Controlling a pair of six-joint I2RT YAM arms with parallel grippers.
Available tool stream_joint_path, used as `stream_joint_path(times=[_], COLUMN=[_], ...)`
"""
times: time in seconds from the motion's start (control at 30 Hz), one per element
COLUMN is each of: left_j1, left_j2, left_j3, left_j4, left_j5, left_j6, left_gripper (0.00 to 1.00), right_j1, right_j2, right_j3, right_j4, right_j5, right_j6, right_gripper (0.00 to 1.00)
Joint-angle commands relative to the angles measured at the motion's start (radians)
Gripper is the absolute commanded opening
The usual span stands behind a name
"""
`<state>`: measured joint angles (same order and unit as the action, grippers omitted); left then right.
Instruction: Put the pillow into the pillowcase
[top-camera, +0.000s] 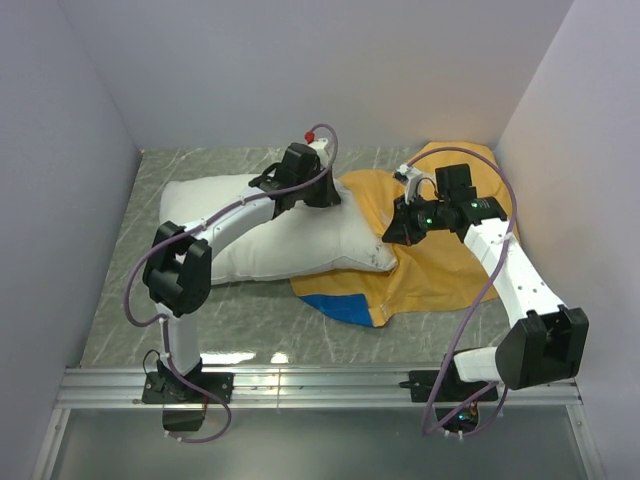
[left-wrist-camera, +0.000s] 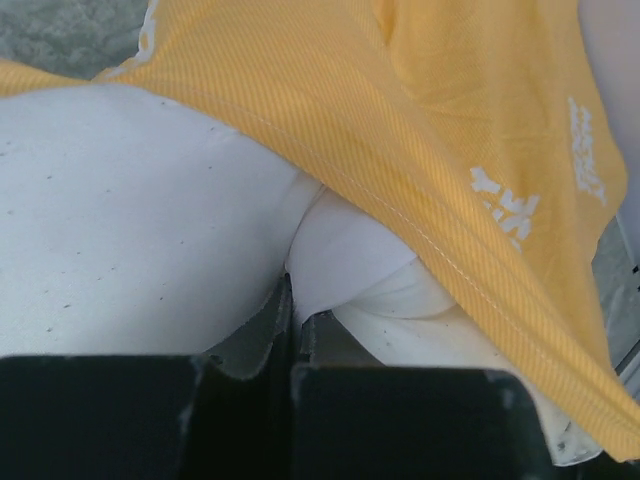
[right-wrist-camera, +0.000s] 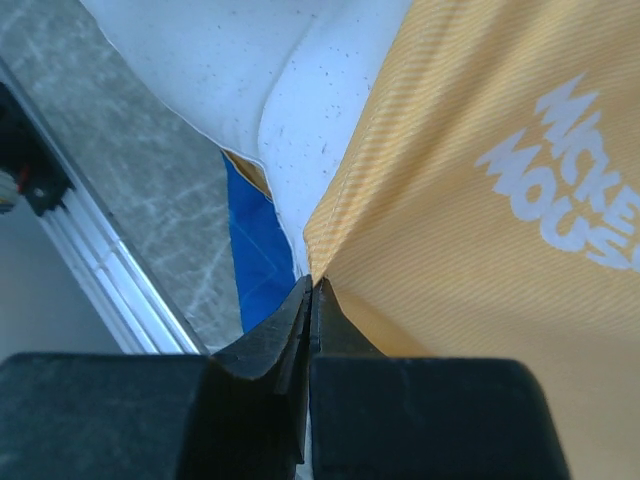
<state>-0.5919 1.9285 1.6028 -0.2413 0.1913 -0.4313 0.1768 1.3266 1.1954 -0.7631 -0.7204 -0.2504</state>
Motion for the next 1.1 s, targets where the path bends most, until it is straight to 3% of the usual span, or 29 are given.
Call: stream_joint_path(times=[0.0, 0.23, 0.4, 0.7, 0.8, 0.93, 1.07], left_j1=[0.047, 0.087, 0.060, 0.086, 0.101, 0.083, 0.037], left_j2=[-0.025, -0.016, 0.010, 0.095, 0.081, -0.002, -0.100], left_j3=[0.031, 0.042, 0.095, 0.227, 0.194, 0.054, -0.021], left_j4=[0.027, 0.016, 0.016, -0.013, 0.006, 0.181, 0.234], left_j5=[-0.120, -0.188, -0.245, -0.331, -0.192, 0.066, 0.183], left_j6=[-0.140, -0.185, -0.207, -0.192, -0.265, -0.386, -0.466], left_gripper=[0.00, 0.00, 0.00, 0.00, 0.00, 0.00, 0.00], right_j1=[0.012, -0.002, 0.003, 0.012, 0.015, 0.039, 0.049], right_j2=[0.020, -0.041, -0.030, 0.002, -0.009, -0.011, 0.032], right_j3=[0.075, 0.066, 0.089, 0.084, 0.061, 0.021, 0.065], right_j4=[-0.073, -0.085, -0.226, -0.291, -0.152, 0.103, 0.194], right_j5=[-0.132, -0.187, -0.287, -0.353, -0.304, -0.150, -0.136], right_j6=[0.080, 0.089, -0.018, -0.102, 0.014, 0.274, 0.379], right_gripper=[0.00, 0.00, 0.00, 0.00, 0.00, 0.00, 0.00])
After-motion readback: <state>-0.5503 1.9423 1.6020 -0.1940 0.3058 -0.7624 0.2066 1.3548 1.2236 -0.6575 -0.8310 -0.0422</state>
